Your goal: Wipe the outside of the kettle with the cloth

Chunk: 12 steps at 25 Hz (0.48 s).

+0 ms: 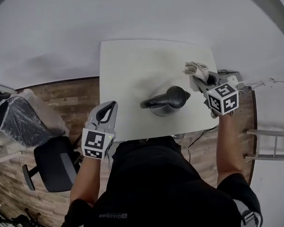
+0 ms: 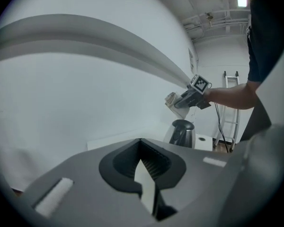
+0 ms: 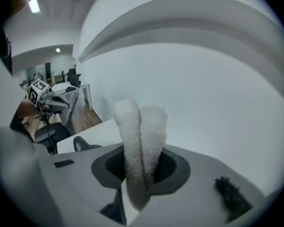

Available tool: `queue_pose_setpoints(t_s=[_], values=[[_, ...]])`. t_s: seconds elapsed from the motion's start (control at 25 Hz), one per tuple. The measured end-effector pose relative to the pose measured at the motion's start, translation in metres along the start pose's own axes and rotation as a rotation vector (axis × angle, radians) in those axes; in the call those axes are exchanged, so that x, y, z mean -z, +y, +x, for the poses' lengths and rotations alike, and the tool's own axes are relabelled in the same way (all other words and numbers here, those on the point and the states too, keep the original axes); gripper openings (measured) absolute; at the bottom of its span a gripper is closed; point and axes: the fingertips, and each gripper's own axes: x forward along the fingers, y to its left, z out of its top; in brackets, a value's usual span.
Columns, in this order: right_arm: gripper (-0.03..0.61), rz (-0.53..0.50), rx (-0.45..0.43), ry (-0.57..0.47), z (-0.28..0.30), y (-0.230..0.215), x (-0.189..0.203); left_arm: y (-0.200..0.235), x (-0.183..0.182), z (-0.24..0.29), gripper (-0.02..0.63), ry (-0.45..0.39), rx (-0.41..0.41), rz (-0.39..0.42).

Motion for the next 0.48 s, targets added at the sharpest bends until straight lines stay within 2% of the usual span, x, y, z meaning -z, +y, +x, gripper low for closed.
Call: queue_pose_setpoints(t_s=[0.12, 0.2, 0.32, 0.48], values=[[0.095, 0.228, 0.061, -0.182, -0.052, -0.013, 0.001, -0.004, -0.027, 0.002, 0.008, -0.068, -0.029, -0.09], [0.095, 0.296, 0.072, -0.268, -0.076, -0.013, 0.005, -0.019, -0.046, 0.004, 0.008, -0.101, -0.026, -0.079], [0.095, 0.302, 0.065, -0.286, -0.094, 0.001, 0.027, -0.055, -0.059, 0.003, 0.008, -0.104, -0.006, 0.04], [0.094, 0.276, 0.057, -0.243, -0.097, 0.0, 0.055, -0.09, -0.062, 0.006, 0.008, -0.103, -0.025, 0.079]])
